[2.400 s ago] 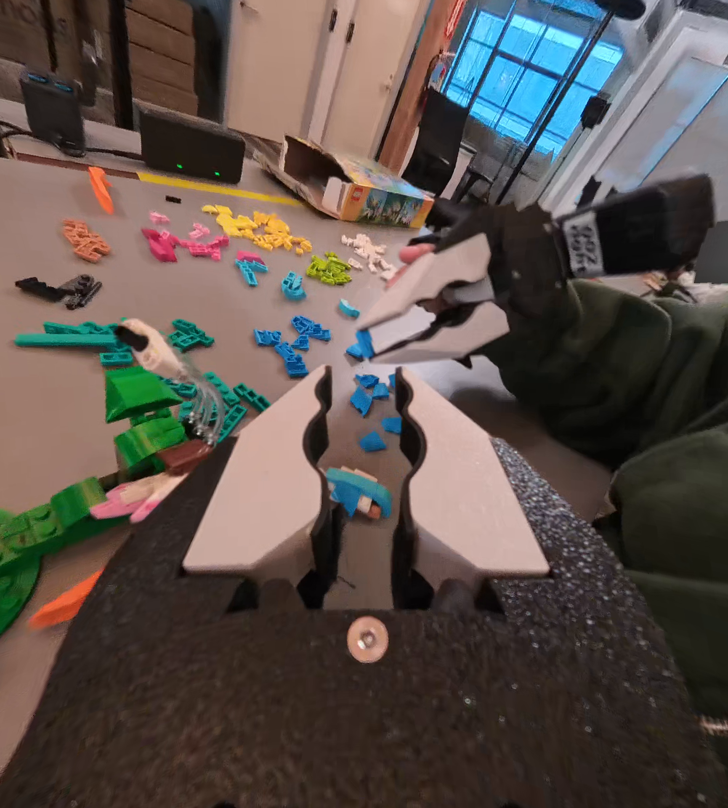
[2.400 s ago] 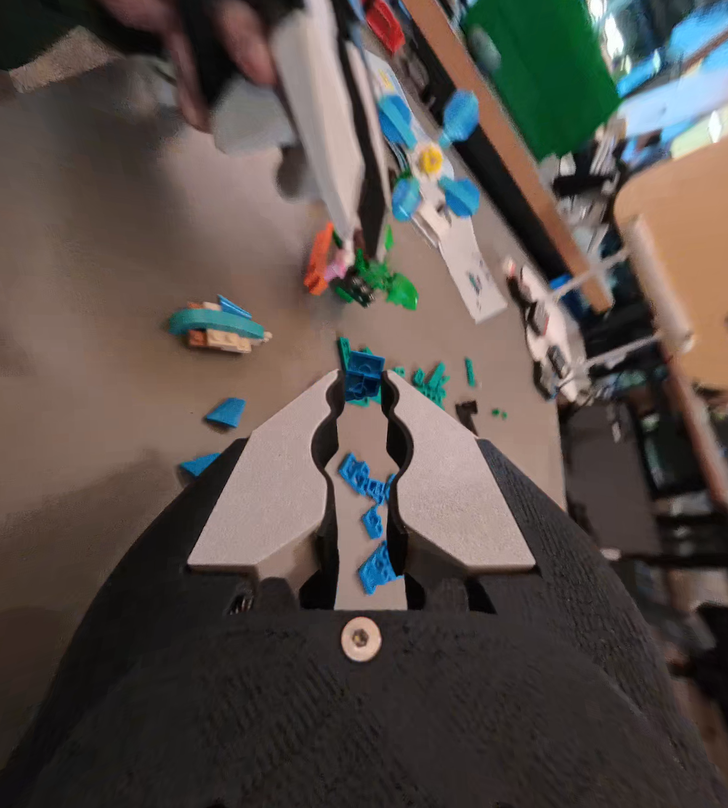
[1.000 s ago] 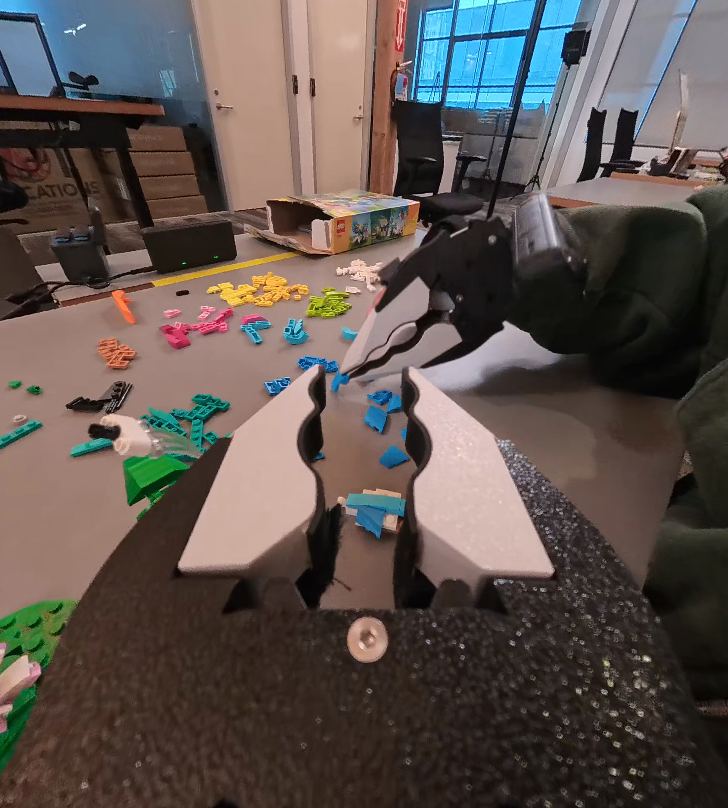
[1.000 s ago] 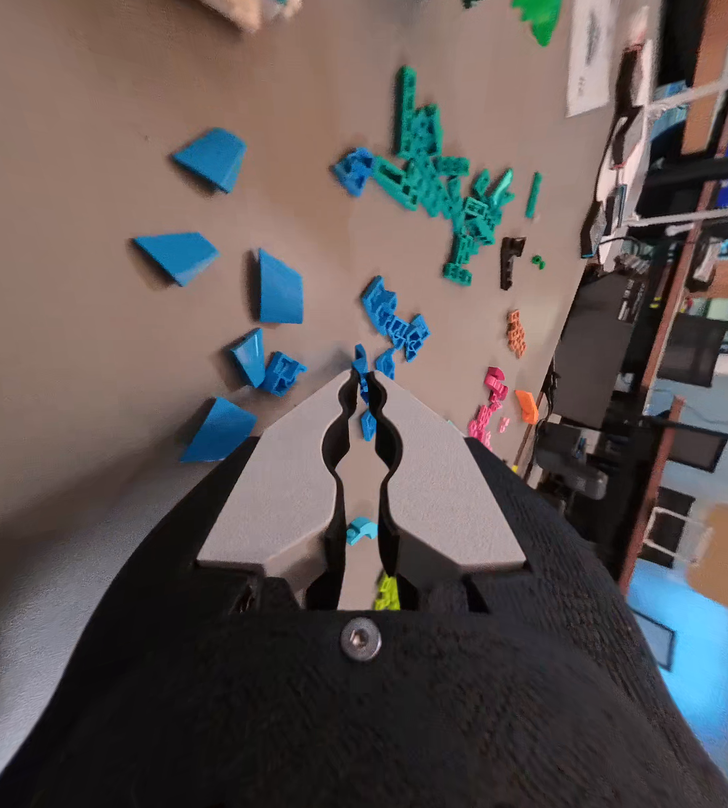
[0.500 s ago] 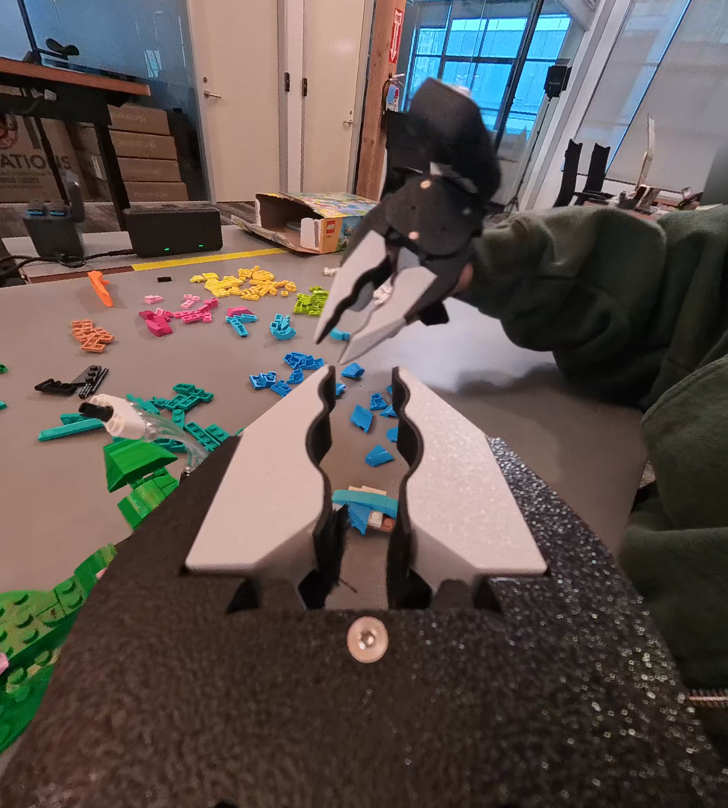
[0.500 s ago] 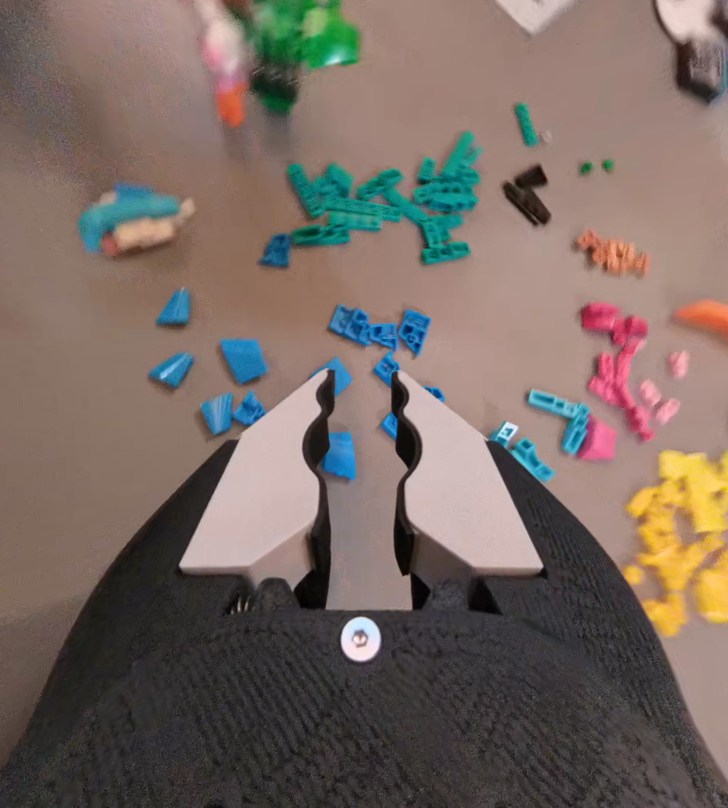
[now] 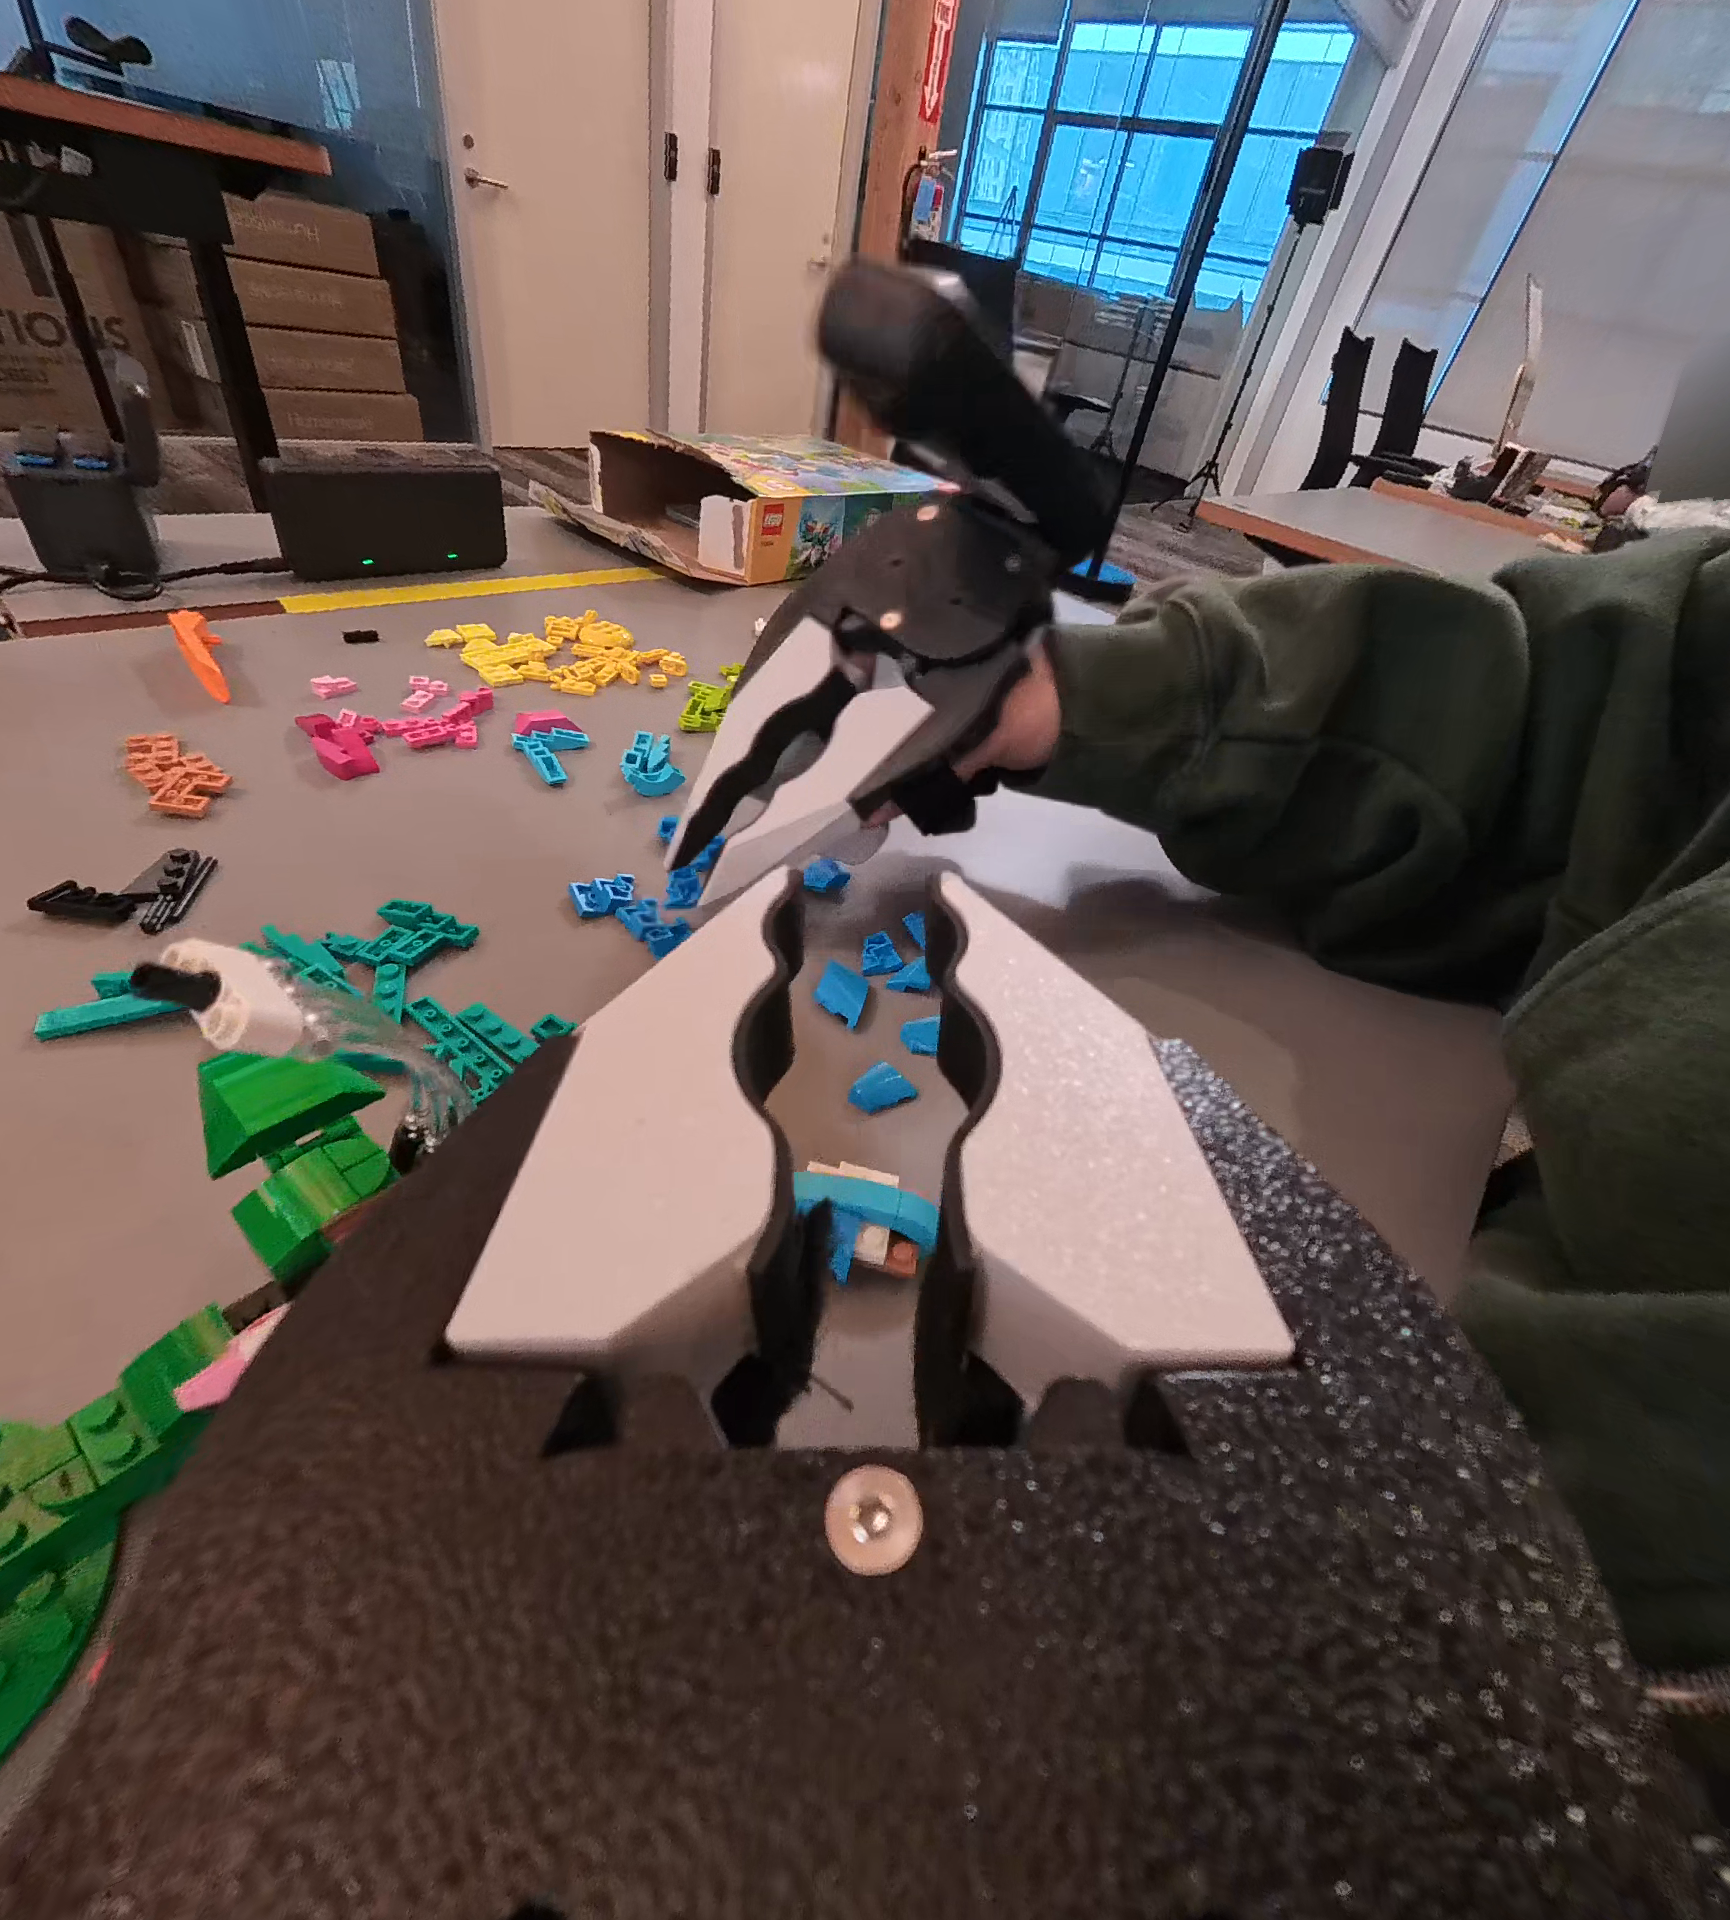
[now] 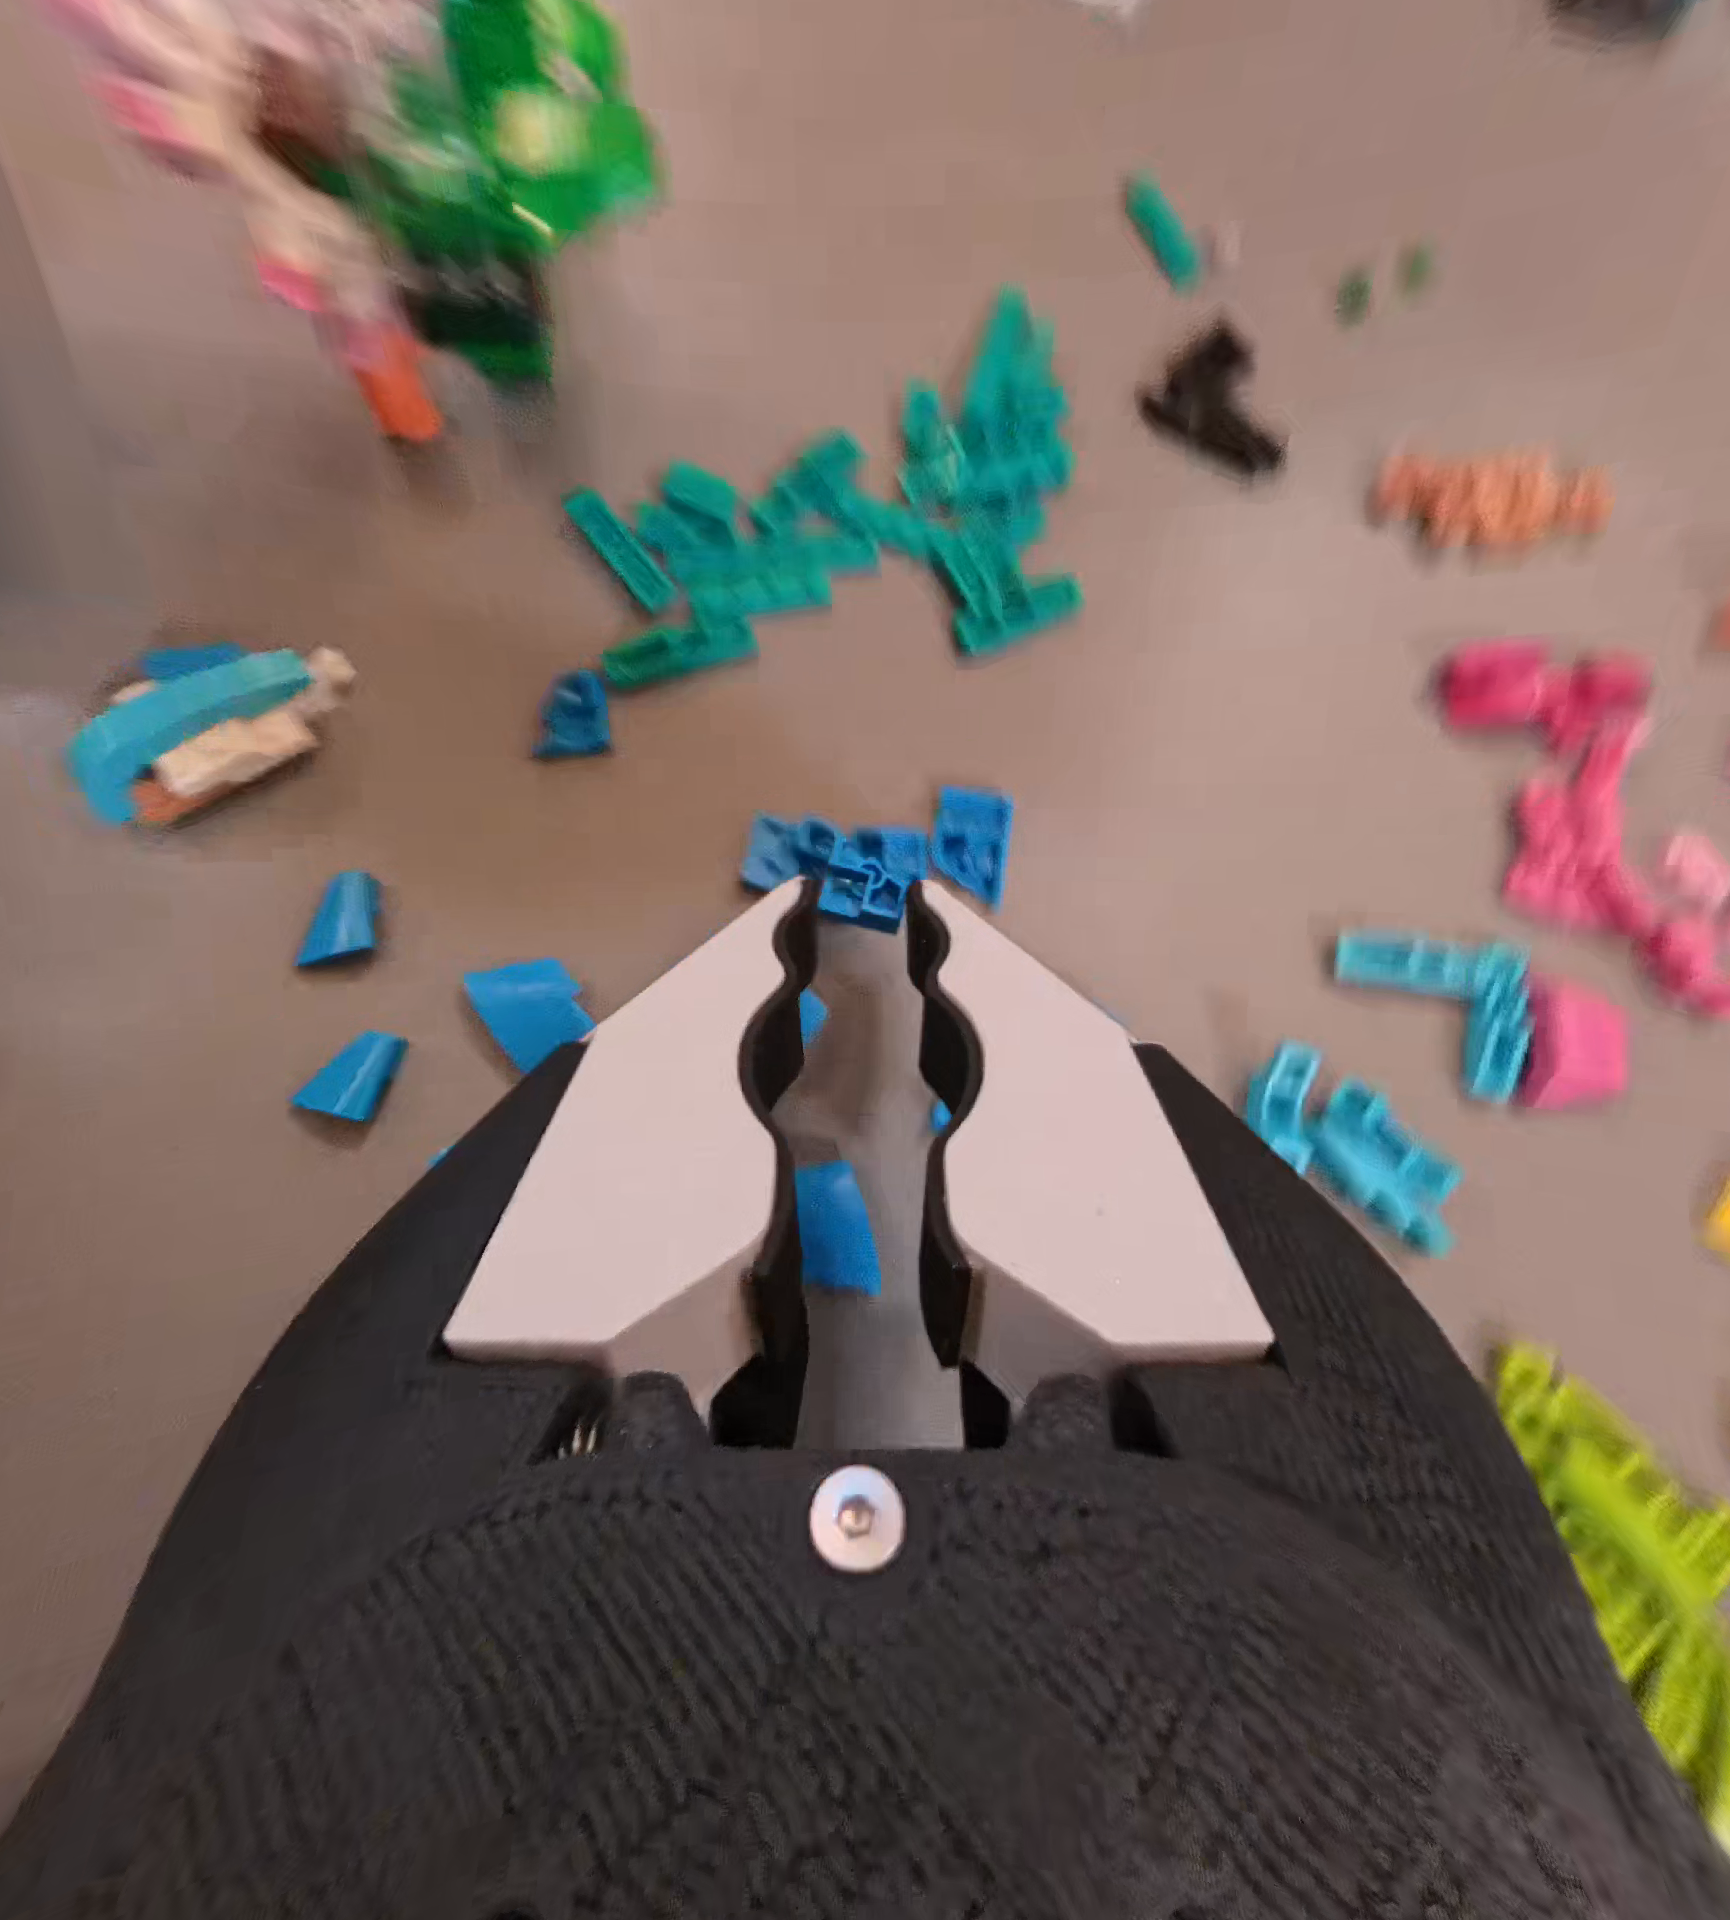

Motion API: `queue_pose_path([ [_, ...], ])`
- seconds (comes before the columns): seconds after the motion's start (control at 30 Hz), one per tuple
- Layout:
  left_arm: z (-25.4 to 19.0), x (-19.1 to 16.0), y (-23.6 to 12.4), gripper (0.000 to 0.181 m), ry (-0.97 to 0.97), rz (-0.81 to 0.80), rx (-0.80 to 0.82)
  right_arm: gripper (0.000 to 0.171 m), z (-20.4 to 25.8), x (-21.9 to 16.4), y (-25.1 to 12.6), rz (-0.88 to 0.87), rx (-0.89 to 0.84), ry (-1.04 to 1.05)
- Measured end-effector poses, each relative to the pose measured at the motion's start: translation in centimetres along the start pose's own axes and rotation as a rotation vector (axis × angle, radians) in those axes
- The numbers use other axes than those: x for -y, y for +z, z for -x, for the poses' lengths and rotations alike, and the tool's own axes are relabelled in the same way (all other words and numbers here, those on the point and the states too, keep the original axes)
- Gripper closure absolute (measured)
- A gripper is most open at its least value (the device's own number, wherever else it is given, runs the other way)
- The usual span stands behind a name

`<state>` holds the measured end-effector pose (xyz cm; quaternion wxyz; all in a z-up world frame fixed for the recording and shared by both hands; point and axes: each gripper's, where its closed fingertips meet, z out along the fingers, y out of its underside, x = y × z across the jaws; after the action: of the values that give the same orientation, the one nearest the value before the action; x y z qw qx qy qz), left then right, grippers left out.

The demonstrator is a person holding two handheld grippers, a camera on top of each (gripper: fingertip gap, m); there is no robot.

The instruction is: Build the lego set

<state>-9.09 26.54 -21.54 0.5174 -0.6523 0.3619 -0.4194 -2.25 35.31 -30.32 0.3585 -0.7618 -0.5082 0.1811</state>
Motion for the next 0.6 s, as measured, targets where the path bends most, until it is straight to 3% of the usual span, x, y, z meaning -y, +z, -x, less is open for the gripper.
queue_pose_path([
  [0.03,0.2,0.1,0.2,0.159,-0.01,0.002,0.011,0.156,0.8,1.4,-0.5,-0.079,-0.006,-0.117],
  [0.13,2.0,-0.1,0.7,0.153,-0.075,0.027,0.118,0.156,4.9,5.7,-2.8,-0.329,-0.022,-0.517],
  [0.23,1.4,-0.2,1.2,0.148,-0.165,0.029,0.048,0.156,7.6,7.5,-4.0,-0.418,-0.075,-0.756],
  [0.27,1.0,-0.2,1.3,0.146,-0.188,0.021,0.023,0.156,8.3,7.8,-4.2,-0.429,-0.084,-0.802],
  [0.4,0.0,0.0,1.2,0.169,-0.224,0.004,-0.051,0.156,9.8,8.6,-4.8,-0.464,-0.114,-0.912],
  [0.47,-0.5,0.0,1.2,0.169,-0.248,0.007,-0.087,0.156,10.1,8.9,-5.1,-0.476,-0.128,-0.941],
  [0.6,-1.0,-0.3,1.3,0.179,-0.219,0.018,-0.109,0.156,10.4,8.7,-5.0,-0.451,-0.091,-0.9],
])
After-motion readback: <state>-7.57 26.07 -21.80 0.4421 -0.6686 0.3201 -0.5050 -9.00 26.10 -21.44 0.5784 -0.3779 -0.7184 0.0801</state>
